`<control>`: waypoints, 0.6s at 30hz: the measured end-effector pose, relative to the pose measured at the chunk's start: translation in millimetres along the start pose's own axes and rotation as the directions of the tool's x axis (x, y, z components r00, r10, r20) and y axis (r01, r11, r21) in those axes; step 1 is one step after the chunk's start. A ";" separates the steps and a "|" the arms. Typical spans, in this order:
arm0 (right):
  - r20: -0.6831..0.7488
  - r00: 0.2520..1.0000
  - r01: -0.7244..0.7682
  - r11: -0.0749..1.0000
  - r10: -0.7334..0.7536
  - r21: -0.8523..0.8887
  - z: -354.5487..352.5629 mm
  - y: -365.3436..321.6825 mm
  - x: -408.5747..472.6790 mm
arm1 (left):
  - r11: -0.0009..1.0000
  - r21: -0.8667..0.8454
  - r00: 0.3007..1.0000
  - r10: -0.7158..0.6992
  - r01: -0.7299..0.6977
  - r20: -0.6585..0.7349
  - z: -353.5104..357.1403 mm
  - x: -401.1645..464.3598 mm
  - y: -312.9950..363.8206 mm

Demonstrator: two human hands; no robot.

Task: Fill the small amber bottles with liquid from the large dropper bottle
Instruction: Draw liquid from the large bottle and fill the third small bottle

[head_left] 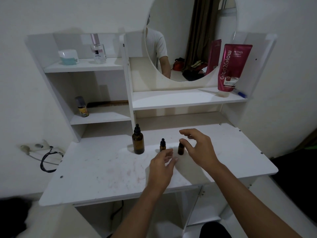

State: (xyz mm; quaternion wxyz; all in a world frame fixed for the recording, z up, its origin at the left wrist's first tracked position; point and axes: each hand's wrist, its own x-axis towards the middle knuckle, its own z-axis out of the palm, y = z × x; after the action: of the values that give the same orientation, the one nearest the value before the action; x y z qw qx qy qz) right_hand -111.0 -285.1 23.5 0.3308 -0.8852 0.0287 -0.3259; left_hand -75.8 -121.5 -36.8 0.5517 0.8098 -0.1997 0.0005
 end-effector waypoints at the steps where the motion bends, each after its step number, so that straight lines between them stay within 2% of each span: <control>1: -0.005 1.000 0.012 1.000 -0.012 0.001 2.3 -4.5 2.2 | 1.000 -0.012 1.000 -0.008 0.008 -0.017 -9.0 -2.2 -1.7; 6: 0.023 0.999 0.020 0.998 -0.022 0.062 23.2 -33.6 17.0 | 0.999 -0.019 0.976 -0.050 0.047 -0.214 -60.1 -4.9 -12.1; 10: 0.102 0.994 0.023 0.995 -0.033 0.095 46.4 -58.8 34.5 | 0.997 0.011 0.940 -0.074 0.082 -0.333 -89.3 6.2 -22.3; 12: 0.154 0.988 0.004 0.992 -0.023 0.123 57.9 -71.0 44.4 | 0.993 0.008 0.937 -0.110 0.119 -0.331 -96.5 15.2 -29.0; 15: 0.242 0.970 -0.050 0.982 0.004 0.184 74.0 -86.9 57.6 | 0.983 0.054 0.957 -0.160 0.178 -0.243 -94.9 27.4 -34.1; 18: 0.264 0.963 -0.106 0.970 0.045 0.220 87.2 -95.3 67.2 | 0.979 0.109 0.969 -0.149 0.172 -0.195 -90.3 37.2 -36.7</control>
State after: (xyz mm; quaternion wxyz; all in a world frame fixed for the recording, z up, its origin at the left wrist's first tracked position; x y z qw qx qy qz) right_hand -22.0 -179.3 69.0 0.4450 -0.8735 -0.0187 -0.1964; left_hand -9.8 -41.4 -26.0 0.5141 0.8528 -0.0807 0.0439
